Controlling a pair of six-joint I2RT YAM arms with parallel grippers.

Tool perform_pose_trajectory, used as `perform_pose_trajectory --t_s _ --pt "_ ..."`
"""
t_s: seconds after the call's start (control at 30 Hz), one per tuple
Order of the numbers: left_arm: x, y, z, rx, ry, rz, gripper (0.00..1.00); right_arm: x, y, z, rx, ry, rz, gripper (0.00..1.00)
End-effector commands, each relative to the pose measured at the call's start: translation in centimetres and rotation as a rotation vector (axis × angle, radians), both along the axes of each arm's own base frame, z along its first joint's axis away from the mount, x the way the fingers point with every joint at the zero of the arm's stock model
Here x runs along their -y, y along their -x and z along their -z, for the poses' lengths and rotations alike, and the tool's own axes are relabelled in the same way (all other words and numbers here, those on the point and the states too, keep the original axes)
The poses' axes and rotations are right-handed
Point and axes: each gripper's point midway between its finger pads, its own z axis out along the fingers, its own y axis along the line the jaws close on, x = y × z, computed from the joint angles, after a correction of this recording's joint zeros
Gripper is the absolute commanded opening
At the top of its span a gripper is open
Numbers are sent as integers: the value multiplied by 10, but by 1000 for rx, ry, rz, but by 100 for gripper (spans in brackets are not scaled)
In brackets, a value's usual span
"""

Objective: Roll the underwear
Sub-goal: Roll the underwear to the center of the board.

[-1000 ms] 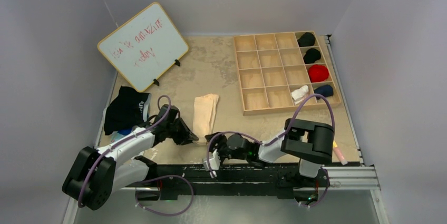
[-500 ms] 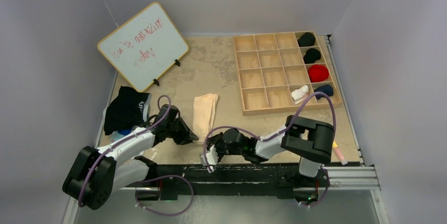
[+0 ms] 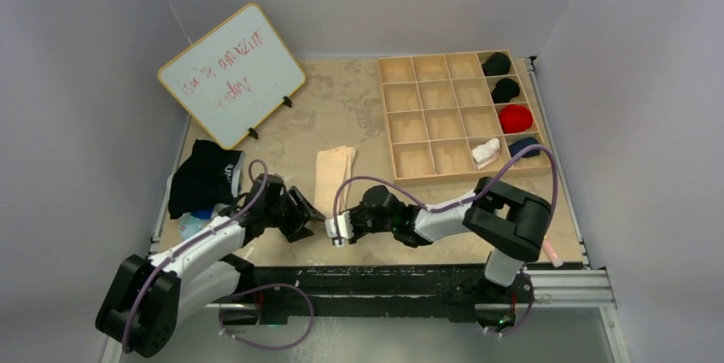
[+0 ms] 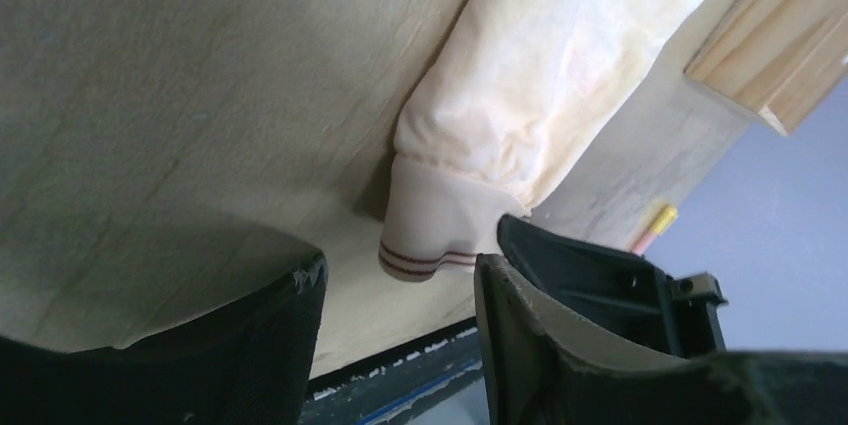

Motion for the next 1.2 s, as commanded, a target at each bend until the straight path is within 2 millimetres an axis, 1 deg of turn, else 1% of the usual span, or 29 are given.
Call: perform_pose_trajectory --t_s 0.0,0.1,0.33,0.43,0.57,0.67,0.73,0.83,0.87,0.97,1.07,1.17 --pt "-4 24 25 -89 55 -73 55 -14 9 -25 -112 -97 -11 0" --pt "-3 23 30 -79 94 -112 54 -16 12 -27 -140 -116 -15 0" --pt "-9 9 30 -34 61 -168 52 -16 18 -29 -171 -136 -32 0" --pt "-12 8 32 -32 46 -181 50 -16 16 -32 -184 -145 -22 0" --pt "-14 3 30 -14 44 -203 38 -18 20 -38 -197 -166 -43 0" --pt "-11 -2 25 8 55 -201 22 -17 21 -40 -192 -168 -54 0" --pt "-11 -3 23 10 58 -200 14 -16 16 -43 -144 -168 -49 13" --pt "-9 -3 22 4 67 -201 5 -12 17 -49 -83 -180 -76 39" --pt "-9 -2 21 1 70 -202 3 -9 18 -49 -61 -176 -87 45" --pt "-8 -1 21 -11 80 -205 0 -2 24 -48 -4 -132 -135 56" --pt "-6 0 20 -25 92 -211 0 0 29 -41 59 -82 -160 58" --pt "-4 1 18 -34 112 -218 0 0 39 -29 119 -32 -198 58"
